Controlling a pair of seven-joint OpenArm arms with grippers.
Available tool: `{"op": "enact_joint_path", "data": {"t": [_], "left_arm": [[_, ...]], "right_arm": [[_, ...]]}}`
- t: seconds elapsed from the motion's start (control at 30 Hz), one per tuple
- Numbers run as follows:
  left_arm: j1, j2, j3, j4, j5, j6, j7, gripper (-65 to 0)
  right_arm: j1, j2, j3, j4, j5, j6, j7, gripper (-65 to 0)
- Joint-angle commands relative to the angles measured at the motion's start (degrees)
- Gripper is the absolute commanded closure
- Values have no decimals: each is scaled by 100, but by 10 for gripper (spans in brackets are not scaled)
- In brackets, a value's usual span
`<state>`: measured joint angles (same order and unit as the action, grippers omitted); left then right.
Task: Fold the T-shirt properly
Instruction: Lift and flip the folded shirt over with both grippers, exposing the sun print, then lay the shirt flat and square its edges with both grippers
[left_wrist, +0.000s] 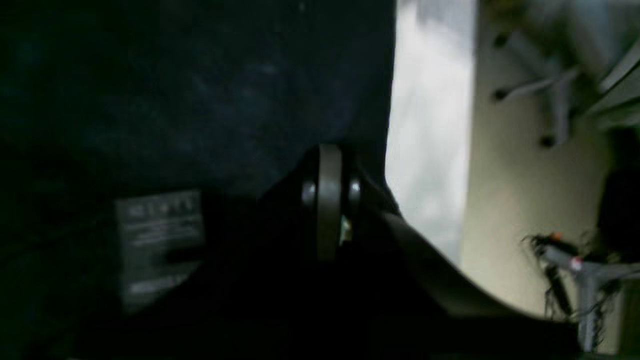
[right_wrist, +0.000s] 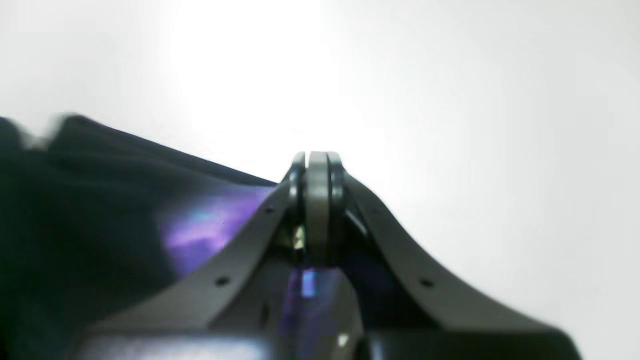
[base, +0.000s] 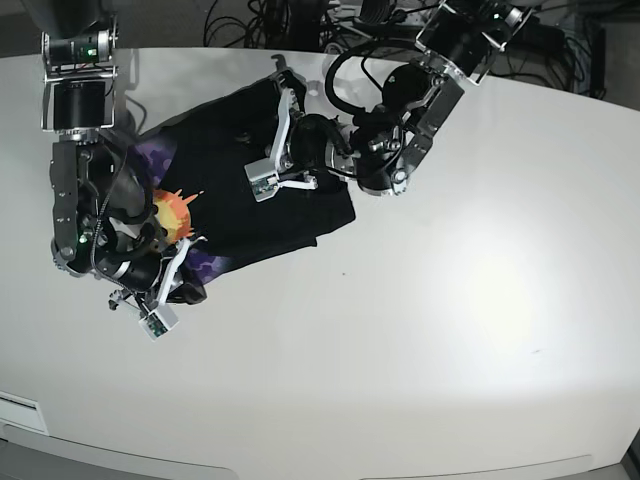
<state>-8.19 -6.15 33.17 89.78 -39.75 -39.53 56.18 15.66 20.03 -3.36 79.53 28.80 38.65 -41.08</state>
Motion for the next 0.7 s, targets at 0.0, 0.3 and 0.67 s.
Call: {"op": "enact_joint_path", "data": {"t": [0.0,0.3,0.67], "left_arm": [[-105,-4,39,66,48,-47,-136,0],[-433,-531,79,-710,831,-47,-732,0],[-1169,-1416,79,-1690,2173,463,-3012,0]], "right_arm": [[116,94,-4,-50,118,122,144,0],[-551,422,2,-293,645,135,-48,0],[-2404,785,780,828,1582,-271,-850,0]]}}
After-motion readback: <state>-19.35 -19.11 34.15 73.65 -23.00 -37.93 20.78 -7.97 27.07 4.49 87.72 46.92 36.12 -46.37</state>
